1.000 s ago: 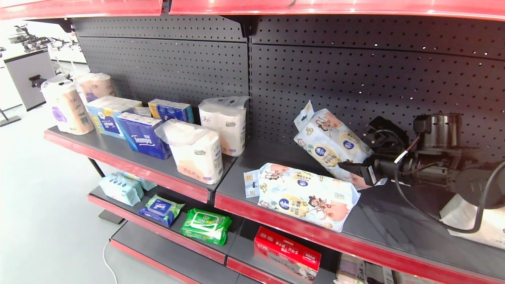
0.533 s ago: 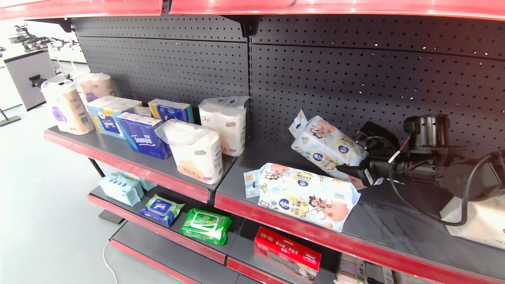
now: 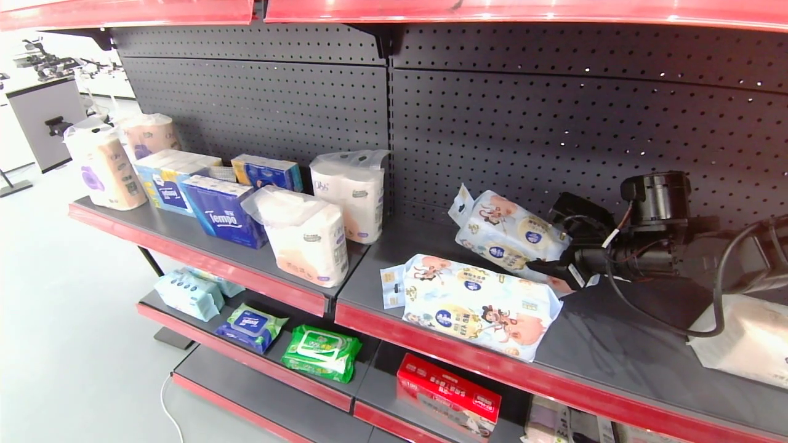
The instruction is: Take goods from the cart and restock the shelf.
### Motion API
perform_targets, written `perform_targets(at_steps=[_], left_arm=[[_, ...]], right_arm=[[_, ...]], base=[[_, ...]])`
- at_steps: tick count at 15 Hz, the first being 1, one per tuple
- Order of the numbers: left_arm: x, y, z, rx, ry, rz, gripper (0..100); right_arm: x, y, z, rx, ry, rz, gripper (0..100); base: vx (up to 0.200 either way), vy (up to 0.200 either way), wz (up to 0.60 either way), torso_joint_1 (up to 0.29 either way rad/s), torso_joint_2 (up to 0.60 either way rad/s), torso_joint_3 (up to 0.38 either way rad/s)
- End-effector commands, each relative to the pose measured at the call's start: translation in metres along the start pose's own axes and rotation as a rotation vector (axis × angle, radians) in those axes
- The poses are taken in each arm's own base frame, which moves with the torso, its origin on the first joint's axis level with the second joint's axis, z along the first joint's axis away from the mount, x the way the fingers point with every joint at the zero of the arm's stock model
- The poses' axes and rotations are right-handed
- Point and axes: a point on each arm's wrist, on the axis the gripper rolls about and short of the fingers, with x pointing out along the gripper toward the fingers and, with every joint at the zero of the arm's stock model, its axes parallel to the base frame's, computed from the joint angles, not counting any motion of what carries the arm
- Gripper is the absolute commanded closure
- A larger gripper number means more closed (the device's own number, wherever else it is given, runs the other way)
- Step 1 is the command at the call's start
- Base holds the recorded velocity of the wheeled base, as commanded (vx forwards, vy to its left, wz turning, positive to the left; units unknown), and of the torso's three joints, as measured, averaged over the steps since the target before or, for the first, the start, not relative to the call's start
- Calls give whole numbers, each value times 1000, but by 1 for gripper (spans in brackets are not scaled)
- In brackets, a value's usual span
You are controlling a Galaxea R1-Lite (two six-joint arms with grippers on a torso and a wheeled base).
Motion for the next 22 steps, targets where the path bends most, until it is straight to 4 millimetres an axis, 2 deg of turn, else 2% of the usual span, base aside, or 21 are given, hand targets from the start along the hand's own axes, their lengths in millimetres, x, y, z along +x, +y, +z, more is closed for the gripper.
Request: perform_targets(at_steps=[1, 16, 17, 22], left_arm=[[0, 0, 0, 0, 1, 0, 0], [0, 0, 0, 0, 1, 0, 0], [0, 0, 0, 0, 1, 0, 0], [0, 0, 0, 0, 1, 0, 0]], right_arm=[[4, 0, -1, -1, 4, 5, 100], [8, 5, -9, 11, 14, 44, 100], [8, 7, -10, 13, 20, 49, 0], [7, 5, -11, 17, 18, 41, 0]], base=[[0, 0, 0, 0, 0, 0], [0, 0, 0, 0, 0, 0], [0, 0, 0, 0, 0, 0], [0, 0, 0, 0, 0, 0]])
